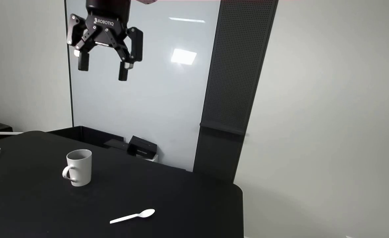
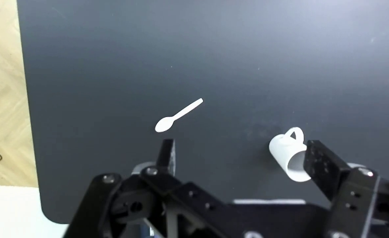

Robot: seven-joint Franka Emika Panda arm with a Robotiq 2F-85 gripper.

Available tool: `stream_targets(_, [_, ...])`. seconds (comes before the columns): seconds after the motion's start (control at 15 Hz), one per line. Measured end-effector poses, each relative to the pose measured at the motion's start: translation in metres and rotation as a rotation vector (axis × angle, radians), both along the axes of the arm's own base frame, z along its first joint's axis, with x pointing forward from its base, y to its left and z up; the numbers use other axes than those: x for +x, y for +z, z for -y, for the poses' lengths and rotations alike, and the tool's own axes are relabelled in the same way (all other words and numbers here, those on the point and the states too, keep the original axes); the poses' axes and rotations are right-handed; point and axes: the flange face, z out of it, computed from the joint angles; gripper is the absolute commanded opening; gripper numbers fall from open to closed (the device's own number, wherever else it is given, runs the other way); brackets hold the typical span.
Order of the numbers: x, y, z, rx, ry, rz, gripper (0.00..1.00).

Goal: Put the spoon in the mug

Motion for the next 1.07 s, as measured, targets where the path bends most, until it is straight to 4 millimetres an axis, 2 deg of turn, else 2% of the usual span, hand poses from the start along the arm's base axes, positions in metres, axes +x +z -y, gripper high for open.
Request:
stream_targets(0.53, [0.042, -0.027, 0.029, 0.019, -0.348, 0.168, 1.0])
stream_targets(0.8, [0.058, -0.046, 0.044, -0.069, -0.508, 0.24, 1.0])
stream_targets(1.07, [0.064, -0.07, 0.044, -0.204, -0.657, 0.247, 1.0])
